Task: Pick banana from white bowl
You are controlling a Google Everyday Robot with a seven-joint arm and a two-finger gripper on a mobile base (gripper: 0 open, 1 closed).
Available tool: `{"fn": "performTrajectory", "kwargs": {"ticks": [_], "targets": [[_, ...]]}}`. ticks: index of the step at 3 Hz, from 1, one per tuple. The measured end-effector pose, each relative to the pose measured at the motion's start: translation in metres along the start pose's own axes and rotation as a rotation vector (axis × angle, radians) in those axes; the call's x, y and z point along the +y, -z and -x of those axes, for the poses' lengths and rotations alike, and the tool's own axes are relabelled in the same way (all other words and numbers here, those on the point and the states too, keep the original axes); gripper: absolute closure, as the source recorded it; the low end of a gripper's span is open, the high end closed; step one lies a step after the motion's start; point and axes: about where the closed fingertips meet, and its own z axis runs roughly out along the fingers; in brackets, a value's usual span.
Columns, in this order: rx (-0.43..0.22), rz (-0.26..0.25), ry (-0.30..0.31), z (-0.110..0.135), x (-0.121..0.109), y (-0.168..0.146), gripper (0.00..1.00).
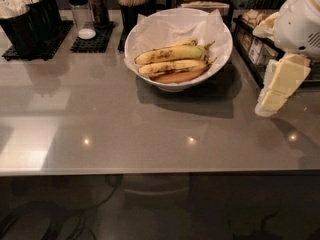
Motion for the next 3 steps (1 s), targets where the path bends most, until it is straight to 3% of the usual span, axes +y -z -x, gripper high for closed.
{"fn": "performTrajectory", "kwargs": {"ticks": [1,2,3], "targets": [[-0.051,0.032,0.023,0.02,-0.025,-0.029,0.0],[-0.053,0.035,0.023,0.021,-0.027,-0.032,0.0],[-0.097,0.009,-0.004,0.02,-0.037,-0.02,0.0]]}}
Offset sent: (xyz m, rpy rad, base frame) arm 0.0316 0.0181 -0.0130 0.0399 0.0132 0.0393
